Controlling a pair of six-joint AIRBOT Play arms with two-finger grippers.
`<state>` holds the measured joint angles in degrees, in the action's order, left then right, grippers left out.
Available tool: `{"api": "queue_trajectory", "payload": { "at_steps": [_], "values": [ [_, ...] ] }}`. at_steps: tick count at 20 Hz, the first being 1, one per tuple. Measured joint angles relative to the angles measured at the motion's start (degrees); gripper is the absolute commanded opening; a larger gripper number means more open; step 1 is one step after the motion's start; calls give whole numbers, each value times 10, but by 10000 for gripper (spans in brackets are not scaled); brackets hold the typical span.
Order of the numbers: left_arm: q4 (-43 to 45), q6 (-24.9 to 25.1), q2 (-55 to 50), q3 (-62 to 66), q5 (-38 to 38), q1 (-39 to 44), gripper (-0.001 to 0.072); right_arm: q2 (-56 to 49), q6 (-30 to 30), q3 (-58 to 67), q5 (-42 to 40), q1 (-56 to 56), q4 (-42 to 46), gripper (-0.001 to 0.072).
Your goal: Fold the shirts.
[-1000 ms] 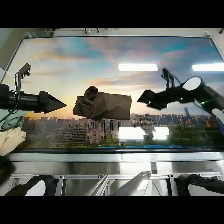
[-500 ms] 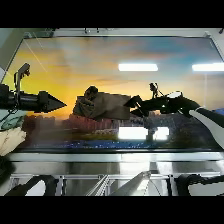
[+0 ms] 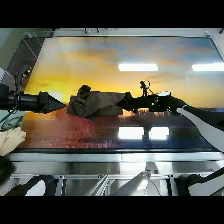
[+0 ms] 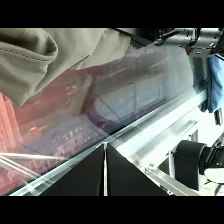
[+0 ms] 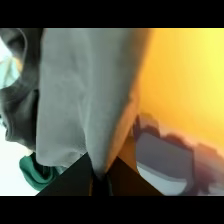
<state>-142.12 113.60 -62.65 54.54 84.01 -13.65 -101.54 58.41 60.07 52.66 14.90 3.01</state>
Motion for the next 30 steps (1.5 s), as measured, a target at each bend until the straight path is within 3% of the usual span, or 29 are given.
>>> {"api": "queue_trajectory", "payload": {
  "at_steps": [5, 8, 11, 15, 19, 24, 30],
  "values": [
    [0, 0, 0, 0, 2, 0, 14, 44, -40, 8, 15, -50, -20, 17],
    [0, -1, 0, 0, 2, 0, 14, 108, -17, 9, 17, -132, 33, 17],
    [1, -1, 0, 0, 2, 0, 14, 202, 64, 9, 34, -249, 172, 17],
    [1, 0, 0, 0, -5, 0, 14, 355, 210, 9, 76, -443, 453, 17],
    [1, 4, 0, 0, -16, 0, 13, 480, 299, -6, 108, -647, 697, 17],
    [3, 9, 0, 0, -28, 0, 14, 507, 340, -80, 110, -788, 816, 17],
    [13, 10, -22, 0, -31, 0, 13, 452, 376, -153, 97, -821, 881, 29]
  ]
}}
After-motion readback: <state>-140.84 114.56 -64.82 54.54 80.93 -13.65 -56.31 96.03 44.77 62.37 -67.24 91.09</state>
